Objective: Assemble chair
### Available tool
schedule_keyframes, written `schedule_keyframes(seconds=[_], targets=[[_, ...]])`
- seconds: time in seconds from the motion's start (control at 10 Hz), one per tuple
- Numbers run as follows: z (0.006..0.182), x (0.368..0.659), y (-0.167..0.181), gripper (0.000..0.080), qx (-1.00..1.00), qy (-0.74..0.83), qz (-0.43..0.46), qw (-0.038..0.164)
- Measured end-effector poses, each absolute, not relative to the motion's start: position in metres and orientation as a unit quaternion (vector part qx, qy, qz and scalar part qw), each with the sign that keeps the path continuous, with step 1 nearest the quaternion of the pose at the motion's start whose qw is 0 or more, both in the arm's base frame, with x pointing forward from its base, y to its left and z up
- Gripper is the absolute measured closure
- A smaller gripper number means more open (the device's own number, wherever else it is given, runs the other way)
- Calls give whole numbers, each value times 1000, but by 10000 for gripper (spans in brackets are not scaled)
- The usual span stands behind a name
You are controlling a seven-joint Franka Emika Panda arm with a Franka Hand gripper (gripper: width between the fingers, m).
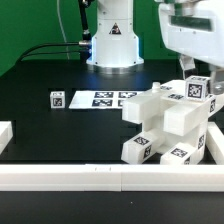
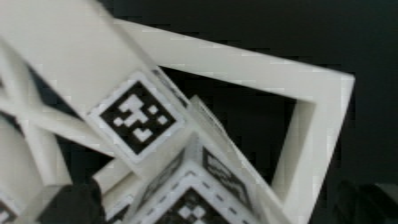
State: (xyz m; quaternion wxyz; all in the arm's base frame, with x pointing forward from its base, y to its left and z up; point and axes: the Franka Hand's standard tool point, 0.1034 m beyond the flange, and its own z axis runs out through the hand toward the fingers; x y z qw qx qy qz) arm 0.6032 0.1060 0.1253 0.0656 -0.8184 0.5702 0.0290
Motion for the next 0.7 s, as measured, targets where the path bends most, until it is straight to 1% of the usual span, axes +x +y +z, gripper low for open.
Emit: schedule_keyframes(seconds=[0.1, 0.3, 0.5, 0.6, 0.7], targets=[[125, 604, 105, 151, -826, 559, 26, 68], [125, 604, 104, 151, -872, 485, 20, 69], [119, 604, 99, 151, -934, 354, 1, 48], [117, 603, 100, 151, -942, 333, -8, 44], [116, 603, 100, 151, -945, 324, -7, 44]])
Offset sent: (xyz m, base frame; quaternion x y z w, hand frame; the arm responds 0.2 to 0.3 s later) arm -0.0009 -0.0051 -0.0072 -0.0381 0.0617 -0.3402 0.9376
